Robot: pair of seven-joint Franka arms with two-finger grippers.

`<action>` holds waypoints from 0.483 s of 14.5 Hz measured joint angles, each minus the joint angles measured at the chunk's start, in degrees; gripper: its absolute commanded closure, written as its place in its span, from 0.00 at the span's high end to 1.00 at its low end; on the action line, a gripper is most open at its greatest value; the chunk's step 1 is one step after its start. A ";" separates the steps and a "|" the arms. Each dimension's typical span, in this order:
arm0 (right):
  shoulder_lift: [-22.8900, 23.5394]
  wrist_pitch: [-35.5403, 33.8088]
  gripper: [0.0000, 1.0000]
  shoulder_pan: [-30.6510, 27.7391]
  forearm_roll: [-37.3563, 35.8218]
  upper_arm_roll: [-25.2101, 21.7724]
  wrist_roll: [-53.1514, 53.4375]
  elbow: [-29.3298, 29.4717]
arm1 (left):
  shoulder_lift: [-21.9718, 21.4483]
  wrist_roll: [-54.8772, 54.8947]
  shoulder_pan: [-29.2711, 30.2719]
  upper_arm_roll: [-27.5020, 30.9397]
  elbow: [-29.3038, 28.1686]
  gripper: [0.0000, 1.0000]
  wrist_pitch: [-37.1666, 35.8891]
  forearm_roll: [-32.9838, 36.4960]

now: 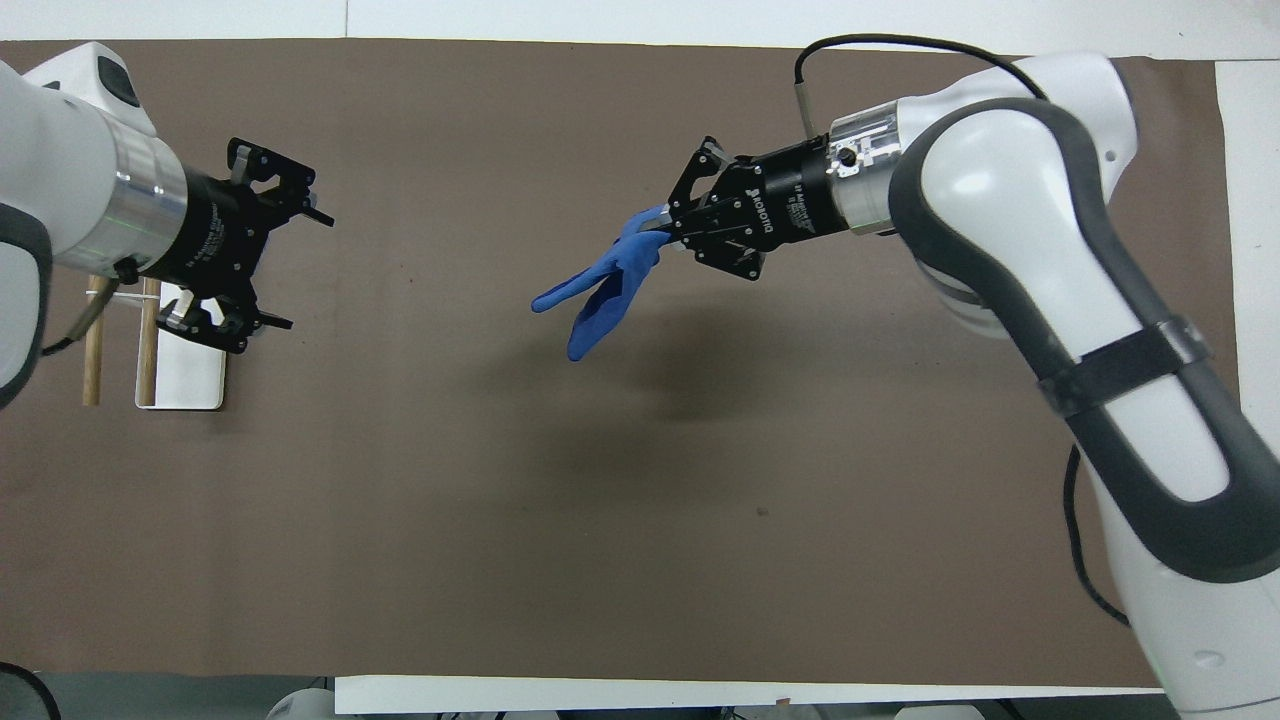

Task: Right arm passes towel to left arm to hang
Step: 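Lift the towel with the right gripper while the left gripper approaches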

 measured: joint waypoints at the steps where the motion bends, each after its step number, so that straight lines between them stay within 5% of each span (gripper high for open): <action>1: -0.50 2.48 0.01 1.43 1.51 0.02 1.41 -1.20 | 0.01 -4.53 -0.01 -0.90 -0.35 0.95 0.34 -1.41; 7: -1.53 7.48 0.01 5.81 7.80 0.02 8.67 -2.29 | 0.07 -13.42 -0.01 -2.97 -5.76 0.93 8.66 -8.75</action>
